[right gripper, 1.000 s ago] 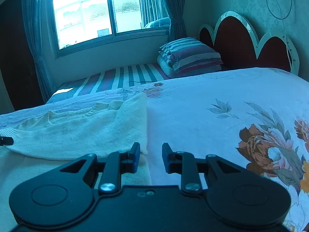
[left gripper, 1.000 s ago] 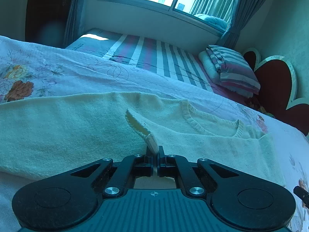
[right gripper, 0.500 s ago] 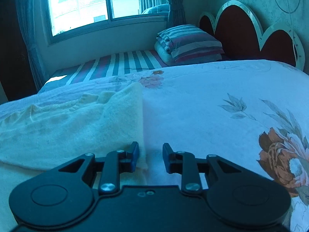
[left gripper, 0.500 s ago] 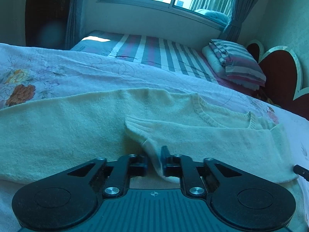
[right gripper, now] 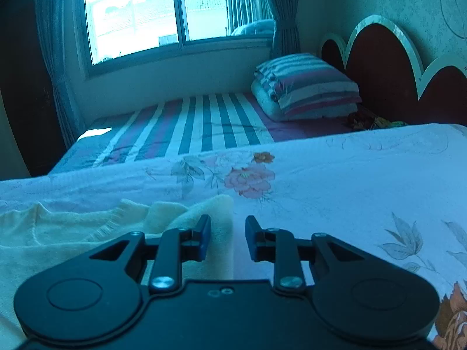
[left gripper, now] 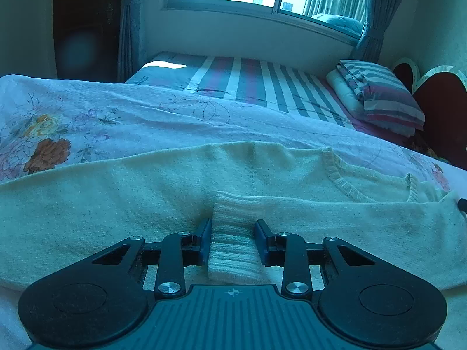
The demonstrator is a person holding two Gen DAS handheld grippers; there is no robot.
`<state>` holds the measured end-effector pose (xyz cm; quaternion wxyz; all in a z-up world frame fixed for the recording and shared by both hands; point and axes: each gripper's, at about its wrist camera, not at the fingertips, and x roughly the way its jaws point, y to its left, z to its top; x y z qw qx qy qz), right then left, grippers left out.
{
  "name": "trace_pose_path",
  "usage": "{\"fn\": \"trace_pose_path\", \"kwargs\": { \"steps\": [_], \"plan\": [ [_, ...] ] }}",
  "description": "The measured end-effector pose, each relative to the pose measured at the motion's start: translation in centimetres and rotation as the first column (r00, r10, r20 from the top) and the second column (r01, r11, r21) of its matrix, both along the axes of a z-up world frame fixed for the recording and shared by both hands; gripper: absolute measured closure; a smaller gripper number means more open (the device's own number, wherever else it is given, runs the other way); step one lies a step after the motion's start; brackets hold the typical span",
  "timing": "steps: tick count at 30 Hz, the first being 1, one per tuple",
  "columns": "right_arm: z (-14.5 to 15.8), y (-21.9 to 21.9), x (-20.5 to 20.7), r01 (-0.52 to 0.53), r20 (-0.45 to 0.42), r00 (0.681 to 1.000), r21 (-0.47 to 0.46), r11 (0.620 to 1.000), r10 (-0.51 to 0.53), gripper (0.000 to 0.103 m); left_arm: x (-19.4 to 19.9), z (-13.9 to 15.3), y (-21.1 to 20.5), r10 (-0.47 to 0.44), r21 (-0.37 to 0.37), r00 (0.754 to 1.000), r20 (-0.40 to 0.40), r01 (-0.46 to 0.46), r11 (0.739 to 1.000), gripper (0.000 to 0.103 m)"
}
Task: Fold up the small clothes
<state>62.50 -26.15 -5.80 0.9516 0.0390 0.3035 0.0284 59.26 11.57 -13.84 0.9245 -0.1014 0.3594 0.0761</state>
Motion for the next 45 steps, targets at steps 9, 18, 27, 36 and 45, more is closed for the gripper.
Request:
{"fn": "trace_pose_path", "kwargs": {
  "steps": [9, 18, 27, 36, 45],
  "plan": [
    [0.9, -1.5, -1.6, 0.005, 0.028, 1.0, 0.042, 0.999, -0.006, 0.074, -0.2, 0.1, -0.1, 0.036, 0.029, 0.999, 0.009, -0.036, 0.999, 0.071],
    [1.2, -0.5, -5.8, -0.049, 0.054, 0.997, -0.018, 0.999, 0.05, 0.067, -0.5, 0.3, -0.6, 0.044, 0.099, 0.998, -0.034, -0.041, 0.994, 0.013],
    [3.3, -0.3, -11.4, -0.057, 0.061, 0.996, -0.077, 0.995, 0.062, 0.054, -8.9, 3.3, 3.5, 0.175, 0.015, 0.979, 0.108, -0.178, 0.984, 0.028],
    [3.8, -2.2, -17.6, 0.029, 0.044, 0.999, -0.022, 0.999, -0.028, 0.064, -21.5, 1.2, 21.0, 0.643, -0.31, 0.76, 0.09, -0.592, 0.744, 0.087],
    [4.7, 1.1, -18.3, 0.027, 0.048, 0.999, -0.077, 0.997, -0.024, 0.062, -22.7, -2.5, 27.2, 0.686, -0.455, 0.726, 0.045, -0.597, 0.661, 0.087]
  ]
}}
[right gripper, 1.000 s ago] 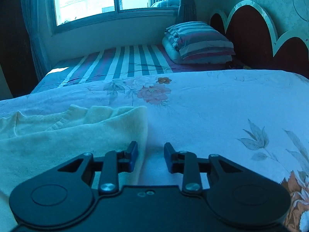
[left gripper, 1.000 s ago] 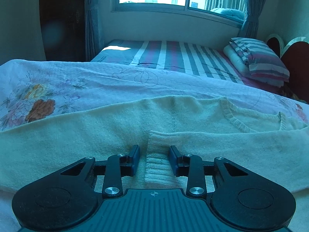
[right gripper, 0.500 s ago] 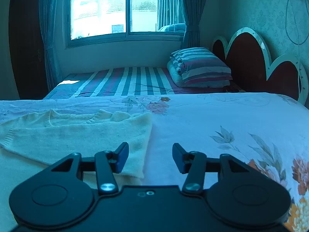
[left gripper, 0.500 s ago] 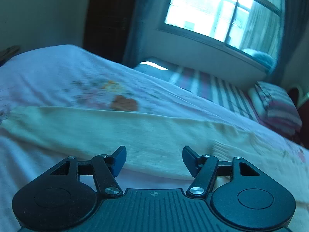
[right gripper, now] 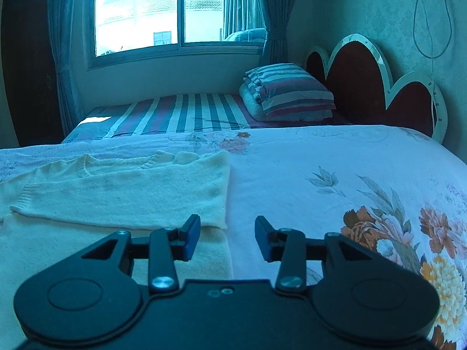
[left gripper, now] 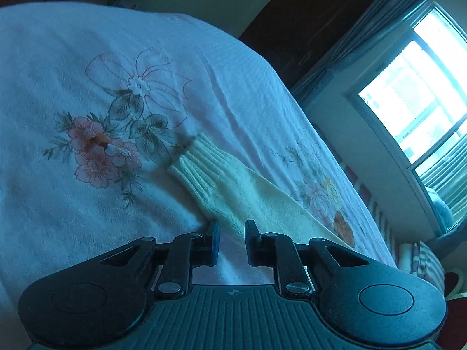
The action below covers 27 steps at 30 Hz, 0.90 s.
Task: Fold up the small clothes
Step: 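Grasp the other sleeve cuff with the left gripper and lift it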
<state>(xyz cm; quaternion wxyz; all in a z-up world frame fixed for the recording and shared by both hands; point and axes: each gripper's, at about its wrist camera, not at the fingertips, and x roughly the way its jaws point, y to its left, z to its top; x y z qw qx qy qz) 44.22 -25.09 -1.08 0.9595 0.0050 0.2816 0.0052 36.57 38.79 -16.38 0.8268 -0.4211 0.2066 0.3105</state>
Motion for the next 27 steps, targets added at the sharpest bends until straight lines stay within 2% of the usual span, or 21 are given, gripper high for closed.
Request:
{"fn": "trace_pose_path", "kwargs": {
  "steps": [2, 6, 9, 10, 13, 15, 23, 25, 26, 27],
  "plan": [
    [0.4, 0.7, 0.1, 0.009, 0.004, 1.0, 0.006, 1.0, -0.009, 0.062, 0.0, -0.5, 0.8, 0.008, -0.029, 1.0, 0.019, -0.008, 1.0, 0.087],
    [0.7, 1.8, -0.2, 0.007, 0.015, 1.0, -0.003, 1.0, -0.007, 0.06, -0.7, -0.3, 1.0, -0.001, -0.024, 1.0, 0.014, 0.002, 1.0, 0.087],
    [0.6, 2.4, -0.4, 0.007, 0.013, 1.0, -0.011, 1.0, -0.007, 0.06, -1.6, 0.3, 0.7, 0.003, 0.008, 1.0, -0.01, -0.003, 1.0, 0.084],
    [0.5, 2.4, -0.3, 0.015, 0.009, 1.0, -0.007, 1.0, -0.015, 0.06, -2.0, 0.3, 0.9, 0.01, 0.002, 1.0, 0.002, -0.01, 1.0, 0.073],
    [0.2, 2.2, -0.3, 0.034, -0.008, 0.999, 0.019, 0.999, -0.034, 0.06, -2.2, 0.6, 1.6, 0.035, -0.002, 0.999, 0.027, -0.035, 0.999, 0.057],
    [0.1, 2.2, -0.2, 0.043, -0.012, 0.999, 0.024, 0.999, -0.043, 0.06, -1.6, 0.6, 2.2, 0.037, 0.001, 0.999, 0.023, -0.037, 0.999, 0.054],
    [0.4, 2.0, -0.2, 0.058, -0.005, 0.998, 0.009, 0.998, -0.058, 0.06, 0.6, -0.3, 3.9, 0.025, -0.02, 0.997, 0.075, -0.024, 1.0, 0.055],
    [0.6, 1.8, -0.1, 0.063, -0.001, 0.998, 0.012, 0.998, -0.063, 0.06, 1.0, -0.8, 4.4, 0.039, -0.043, 0.996, 0.082, -0.035, 0.998, 0.073],
    [0.6, 1.7, -0.1, 0.064, 0.0, 0.998, 0.013, 0.998, -0.064, 0.06, 1.0, -1.2, 4.6, 0.048, -0.062, 0.994, 0.098, -0.042, 0.997, 0.076],
    [0.7, 1.6, -0.1, 0.066, 0.003, 0.998, 0.013, 0.998, -0.066, 0.06, 1.2, -1.6, 4.8, 0.053, -0.07, 0.993, 0.102, -0.046, 0.996, 0.084]
  ]
}}
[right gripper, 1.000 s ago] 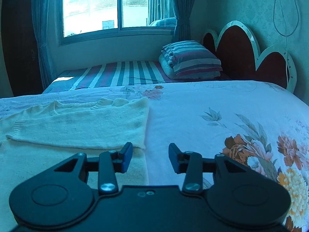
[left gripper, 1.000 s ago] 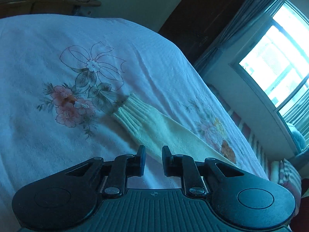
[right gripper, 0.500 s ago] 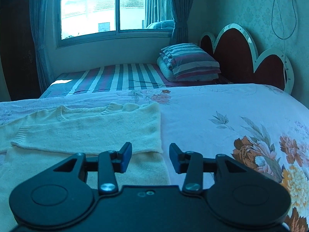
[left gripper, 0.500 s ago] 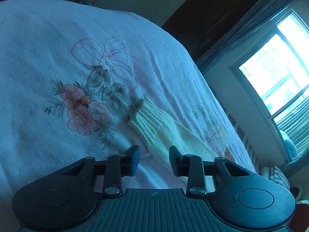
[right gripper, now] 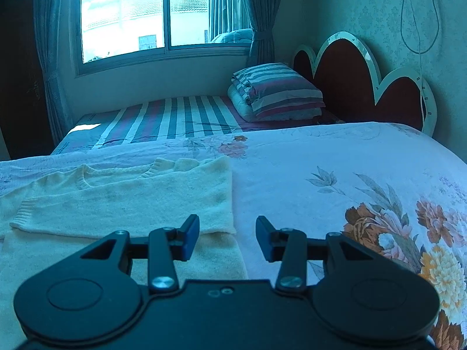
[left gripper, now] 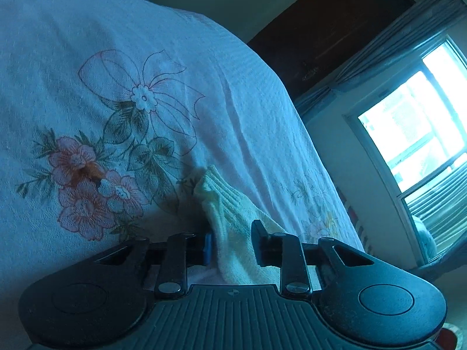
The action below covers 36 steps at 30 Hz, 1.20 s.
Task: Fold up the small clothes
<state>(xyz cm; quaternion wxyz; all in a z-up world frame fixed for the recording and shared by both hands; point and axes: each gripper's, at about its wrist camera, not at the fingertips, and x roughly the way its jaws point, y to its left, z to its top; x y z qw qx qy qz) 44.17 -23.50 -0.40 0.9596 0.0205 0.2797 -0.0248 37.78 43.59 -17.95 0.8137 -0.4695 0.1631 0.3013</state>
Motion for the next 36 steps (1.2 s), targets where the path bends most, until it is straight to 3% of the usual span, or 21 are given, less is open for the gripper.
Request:
{"fn": "trace_pose_path", "kwargs": {
  "steps": [4, 7, 11, 15, 21, 36],
  "plan": [
    [0.0, -0.5, 0.2, 0.009, 0.004, 1.0, 0.008, 1.0, -0.009, 0.06, 0.1, -0.9, 0.1, -0.001, 0.026, 1.0, -0.003, 0.001, 1.0, 0.098],
    [-0.1, -1.2, 0.2, 0.021, 0.002, 1.0, 0.024, 1.0, -0.021, 0.06, 0.4, 0.0, -0.1, -0.023, 0.033, 1.0, 0.005, 0.023, 0.999, 0.099],
    [-0.8, -2.3, 0.1, 0.035, -0.014, 0.999, 0.034, 0.999, -0.035, 0.06, 2.8, 3.0, -2.6, -0.133, 0.123, 0.991, 0.03, 0.129, 0.984, 0.099],
    [-1.7, -3.9, 0.5, 0.048, -0.033, 0.998, 0.053, 0.997, -0.047, 0.06, 7.1, 6.7, -8.7, -0.305, 0.236, 0.952, 0.037, 0.288, 0.928, 0.099],
    [-2.5, -6.9, 3.2, 0.067, -0.035, 0.997, 0.048, 0.997, -0.065, 0.06, 12.9, 8.7, -19.2, -0.486, 0.325, 0.874, -0.011, 0.463, 0.825, 0.099],
    [-3.2, -15.6, 6.9, 0.071, -0.033, 0.997, 0.096, 0.993, -0.068, 0.06, 18.1, 8.6, -42.5, -0.663, 0.392, 0.717, -0.215, 0.685, 0.613, 0.099]
  ]
}}
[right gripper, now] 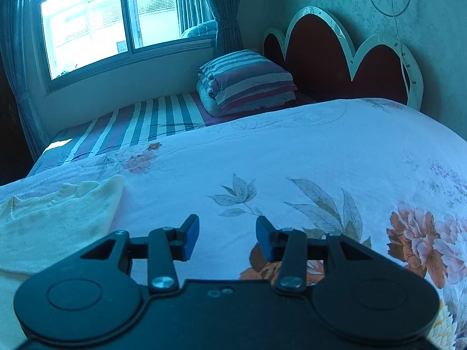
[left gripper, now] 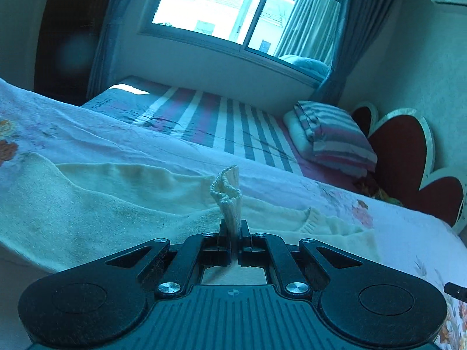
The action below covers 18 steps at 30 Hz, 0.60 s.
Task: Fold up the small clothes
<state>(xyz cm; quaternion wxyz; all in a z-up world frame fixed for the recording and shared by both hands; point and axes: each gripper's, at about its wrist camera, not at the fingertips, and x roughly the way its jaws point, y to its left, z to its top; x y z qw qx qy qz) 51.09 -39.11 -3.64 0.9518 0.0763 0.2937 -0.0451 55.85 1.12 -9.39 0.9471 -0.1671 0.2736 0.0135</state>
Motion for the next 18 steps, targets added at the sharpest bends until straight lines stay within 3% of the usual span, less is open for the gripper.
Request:
{"fn": "trace_pose_path", "kwargs": {
  "steps": [7, 18],
  "plan": [
    [-0.6, -3.6, -0.1, 0.015, -0.001, 1.0, 0.033, 0.999, -0.015, 0.06, 0.5, -0.3, -7.0, -0.07, 0.004, 0.997, -0.019, 0.07, 0.998, 0.099],
    [-0.5, -6.7, -0.7, 0.043, -0.01, 0.999, 0.069, 0.997, -0.042, 0.057, 1.5, -1.3, -13.9, -0.158, 0.039, 0.984, -0.079, 0.162, 0.986, 0.099]
  ]
}}
